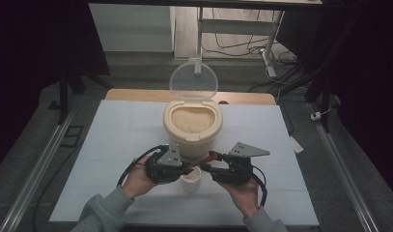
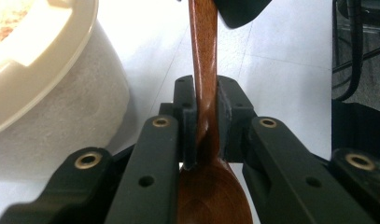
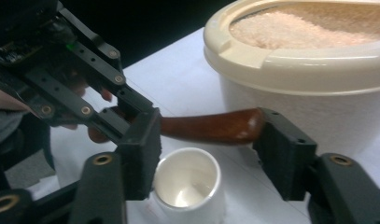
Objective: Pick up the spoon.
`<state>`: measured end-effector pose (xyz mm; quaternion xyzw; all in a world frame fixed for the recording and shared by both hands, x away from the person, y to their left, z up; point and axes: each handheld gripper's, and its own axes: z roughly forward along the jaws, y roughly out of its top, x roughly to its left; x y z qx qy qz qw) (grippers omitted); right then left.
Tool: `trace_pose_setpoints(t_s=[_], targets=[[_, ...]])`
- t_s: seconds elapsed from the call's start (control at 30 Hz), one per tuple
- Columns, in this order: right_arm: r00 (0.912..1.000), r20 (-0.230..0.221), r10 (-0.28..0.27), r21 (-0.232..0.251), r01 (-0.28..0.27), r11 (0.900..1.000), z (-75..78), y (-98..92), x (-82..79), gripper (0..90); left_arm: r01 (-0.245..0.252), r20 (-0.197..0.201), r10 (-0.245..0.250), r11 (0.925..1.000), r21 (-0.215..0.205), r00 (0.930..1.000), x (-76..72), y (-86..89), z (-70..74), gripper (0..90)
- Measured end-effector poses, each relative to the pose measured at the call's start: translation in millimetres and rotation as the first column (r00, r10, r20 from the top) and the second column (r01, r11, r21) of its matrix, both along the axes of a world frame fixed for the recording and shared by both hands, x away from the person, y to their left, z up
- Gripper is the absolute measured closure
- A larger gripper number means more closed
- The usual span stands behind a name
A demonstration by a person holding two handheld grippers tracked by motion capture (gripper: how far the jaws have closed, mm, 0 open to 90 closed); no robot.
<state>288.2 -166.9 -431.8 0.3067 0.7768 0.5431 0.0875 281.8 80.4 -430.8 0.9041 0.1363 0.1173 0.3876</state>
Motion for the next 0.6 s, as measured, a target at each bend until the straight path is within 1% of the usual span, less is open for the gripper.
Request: trace_pose_setpoints(t_s=[0.03, 0.1, 0.2, 0.3, 0.4, 0.53, 0.6], targets=[[1.0, 0.002, 0.001, 0.006, -0.001, 1.0, 0.1, 0.5, -0.5, 49.4, 0.001, 0.001, -0.001, 1.0, -0.002, 1.0, -0.7, -1.0, -0.3, 78.5], [1.0, 0.0, 0.006, 0.023, -0.006, 1.0, 0.8, 1.1, -1.2, 52.8, -0.002, 0.014, 0.002, 0.9999, 0.011, 0.9999, -2.2, -2.9, -0.5, 78.5], [0.9999, -0.003, 0.01, 0.065, -0.01, 0.998, 2.9, 0.3, -2.1, 59.6, 0.001, 0.015, -0.001, 0.9999, 0.015, 0.9999, -2.8, -3.9, -1.2, 78.5], [0.9998, 0.0, 0.021, 0.09, -0.021, 0.996, 4.5, -0.3, -2.9, 65.1, -0.001, 0.02, 0.001, 0.9998, 0.019, 0.9998, -3.1, -4.2, -1.0, 78.6], [0.9991, -0.002, 0.043, 0.124, -0.042, 0.991, 5.3, -0.5, -3.9, 70.8, -0.006, 0.024, 0.006, 0.9998, 0.018, 0.9997, -3.2, -3.7, -0.8, 78.7], [0.9978, 0.001, 0.067, 0.151, -0.066, 0.986, 6.9, -0.5, -4.6, 75.4, -0.002, 0.038, 0.001, 0.9998, 0.019, 0.9993, -4.8, -3.0, 1.3, 78.9], [0.9965, 0.005, 0.083, 0.173, -0.083, 0.981, 7.8, -0.9, -5.0, 77.6, 0.0, 0.04, -0.001, 0.9998, 0.018, 0.9992, -5.5, -3.2, 2.0, 78.9]])
